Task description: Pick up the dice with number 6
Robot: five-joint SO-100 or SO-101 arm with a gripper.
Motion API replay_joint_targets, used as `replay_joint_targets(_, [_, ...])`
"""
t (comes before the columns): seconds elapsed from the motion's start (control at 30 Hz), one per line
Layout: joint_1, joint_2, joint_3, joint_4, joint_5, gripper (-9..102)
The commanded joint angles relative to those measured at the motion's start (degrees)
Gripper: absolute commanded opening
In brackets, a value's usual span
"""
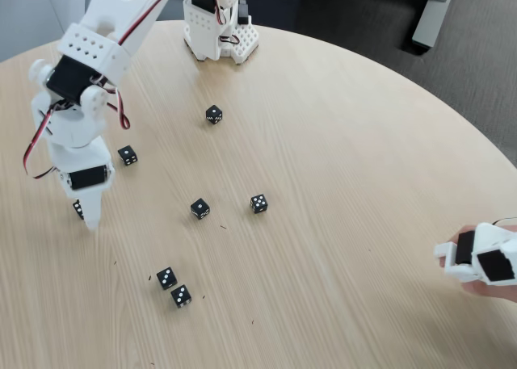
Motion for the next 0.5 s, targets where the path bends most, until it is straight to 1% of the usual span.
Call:
replay_joint_targets(0.0, [-0.18, -0.18, -0.53, -0.35, -0.62, 16])
replay_joint_targets(0.3, [-0.97, 0.35, -0.53, 0.09, -1.23, 0])
replay_joint_targets(0.47, [-1.05, 0.53, -0.53, 0.44, -0.44, 0])
